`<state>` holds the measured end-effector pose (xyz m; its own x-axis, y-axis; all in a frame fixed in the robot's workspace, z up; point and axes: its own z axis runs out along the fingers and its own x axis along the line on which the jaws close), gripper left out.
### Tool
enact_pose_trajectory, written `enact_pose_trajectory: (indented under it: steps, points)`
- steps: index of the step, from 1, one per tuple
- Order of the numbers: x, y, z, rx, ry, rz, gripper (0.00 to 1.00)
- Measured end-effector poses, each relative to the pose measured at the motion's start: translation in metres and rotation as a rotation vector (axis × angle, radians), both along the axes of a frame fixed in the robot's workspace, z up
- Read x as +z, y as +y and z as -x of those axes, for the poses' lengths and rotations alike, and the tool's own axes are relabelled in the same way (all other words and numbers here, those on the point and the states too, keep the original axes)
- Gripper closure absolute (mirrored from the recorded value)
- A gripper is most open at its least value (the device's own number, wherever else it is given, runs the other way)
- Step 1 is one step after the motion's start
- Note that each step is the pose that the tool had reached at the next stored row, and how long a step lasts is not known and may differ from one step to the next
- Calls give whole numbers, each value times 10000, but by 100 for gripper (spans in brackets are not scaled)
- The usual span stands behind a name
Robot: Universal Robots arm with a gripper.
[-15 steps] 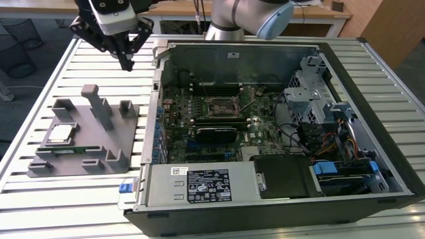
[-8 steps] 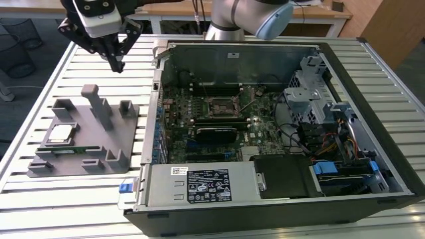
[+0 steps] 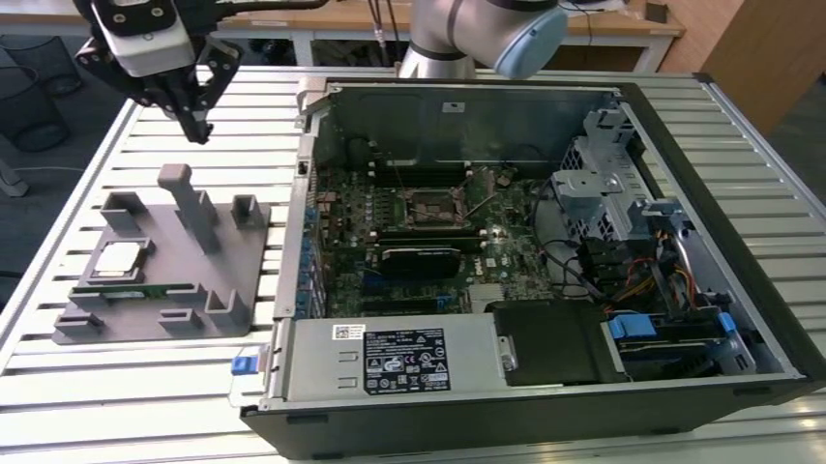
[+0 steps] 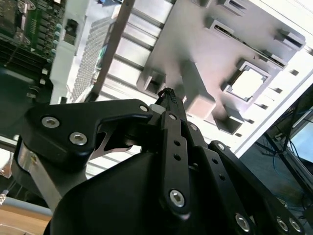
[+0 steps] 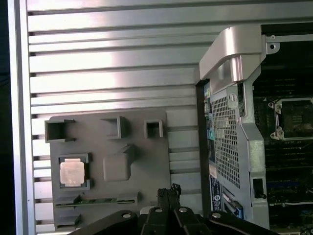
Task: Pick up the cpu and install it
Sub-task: 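Reach for the cpu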
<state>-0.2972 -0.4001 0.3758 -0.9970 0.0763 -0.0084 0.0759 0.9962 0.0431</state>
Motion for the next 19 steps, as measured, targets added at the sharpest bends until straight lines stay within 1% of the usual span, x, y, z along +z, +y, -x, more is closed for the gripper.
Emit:
enact_pose_trajectory:
  steps: [2, 4, 5, 8, 9, 10, 12, 16, 19]
  points:
    - [-4, 0, 79, 1, 11, -1, 89]
    - [-8, -3, 139, 2, 41, 0, 89]
    - [-11, -5, 159, 0, 78, 0, 89]
    - [-31, -10, 203, 0, 224, -1, 89]
    - [-39, -13, 222, 1, 260, 1, 89]
    - [-50, -15, 244, 1, 281, 0, 89]
    - [-77, -20, 299, 1, 294, 0, 89]
    - [-124, -20, 446, 35, 294, 0, 89]
    - [-155, -19, 487, 240, 293, 3, 89]
